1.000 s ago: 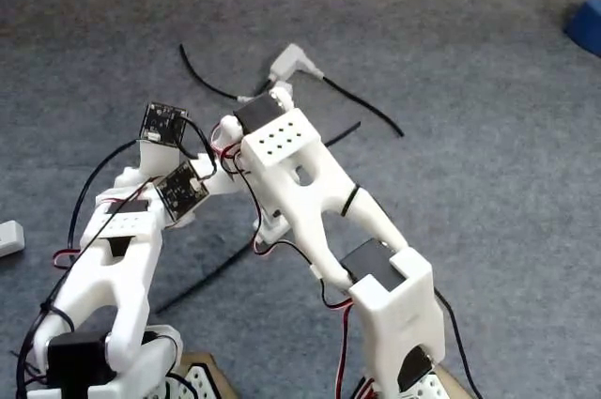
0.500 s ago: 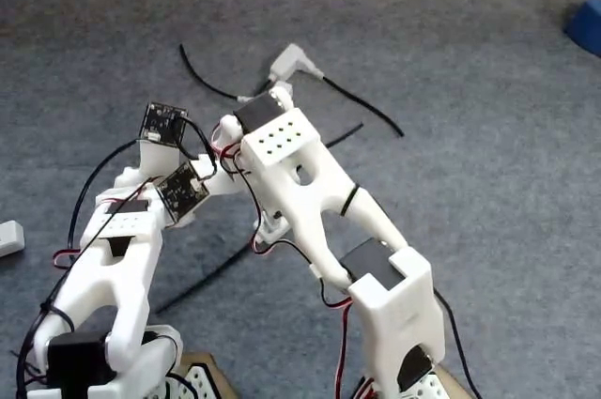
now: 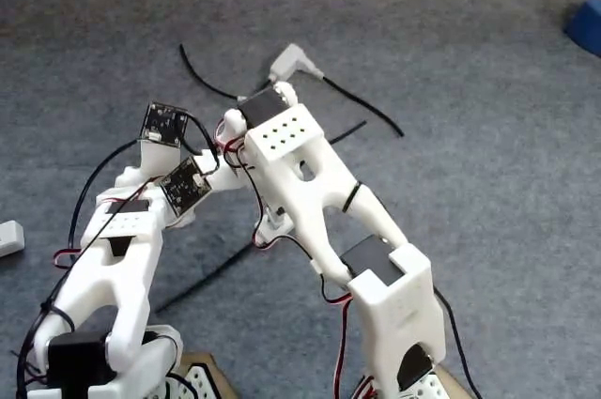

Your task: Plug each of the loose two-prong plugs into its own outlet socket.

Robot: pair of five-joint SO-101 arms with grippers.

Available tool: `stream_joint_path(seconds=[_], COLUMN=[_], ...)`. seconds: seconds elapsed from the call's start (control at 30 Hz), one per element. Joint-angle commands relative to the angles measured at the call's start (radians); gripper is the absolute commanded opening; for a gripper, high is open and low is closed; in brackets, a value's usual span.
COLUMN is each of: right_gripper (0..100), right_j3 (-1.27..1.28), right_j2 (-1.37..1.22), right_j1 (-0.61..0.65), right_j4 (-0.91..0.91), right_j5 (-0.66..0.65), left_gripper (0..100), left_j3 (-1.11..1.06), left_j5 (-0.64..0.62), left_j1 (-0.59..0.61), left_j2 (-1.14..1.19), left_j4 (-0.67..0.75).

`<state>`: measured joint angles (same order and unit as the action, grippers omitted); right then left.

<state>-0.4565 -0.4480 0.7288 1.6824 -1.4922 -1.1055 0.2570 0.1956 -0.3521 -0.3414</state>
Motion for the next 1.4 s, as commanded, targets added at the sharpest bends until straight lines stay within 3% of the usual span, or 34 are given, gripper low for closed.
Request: stream_joint_path(seconds=[0.0,0.37,0.7,0.83,1.0,1.03,1.13,1.27,1.37], right_gripper=[0.8,0.8,0.8,0.8,1.1,1.9,12.3,30.7,32.3], right_j3=[-0.042,-0.042,-0.051,-0.05,-0.015,0.007,0.087,0.188,0.257], right_j2=[0.013,-0.097,-0.093,-0.012,0.025,0.033,0.074,0.16,0.214], right_j1=[-0.015,-0.036,-0.013,-0.012,-0.015,-0.015,0.007,0.022,0.007], right_j4=[0.016,0.01,-0.013,-0.005,-0.002,-0.007,-0.013,-0.016,-0.045], right_j5=[0.012,0.015,0.101,0.232,0.664,0.671,0.589,0.347,0.236], left_gripper=[38,38,38,38,38,38,38,38,38], left_j3=[0.035,0.035,0.036,0.041,0.084,0.099,0.113,0.11,0.11], left_j5=[-0.003,-0.003,-0.003,-0.006,-0.008,-0.008,-0.008,-0.008,-0.008], left_j1=[-0.004,-0.002,-0.001,0.001,-0.002,-0.005,-0.005,-0.002,-0.001], left_j2=[-0.004,-0.005,-0.007,-0.01,-0.024,-0.031,-0.035,-0.033,-0.033], left_j4=[0.011,0.011,0.011,0.011,-0.075,-0.115,-0.158,-0.158,-0.158])
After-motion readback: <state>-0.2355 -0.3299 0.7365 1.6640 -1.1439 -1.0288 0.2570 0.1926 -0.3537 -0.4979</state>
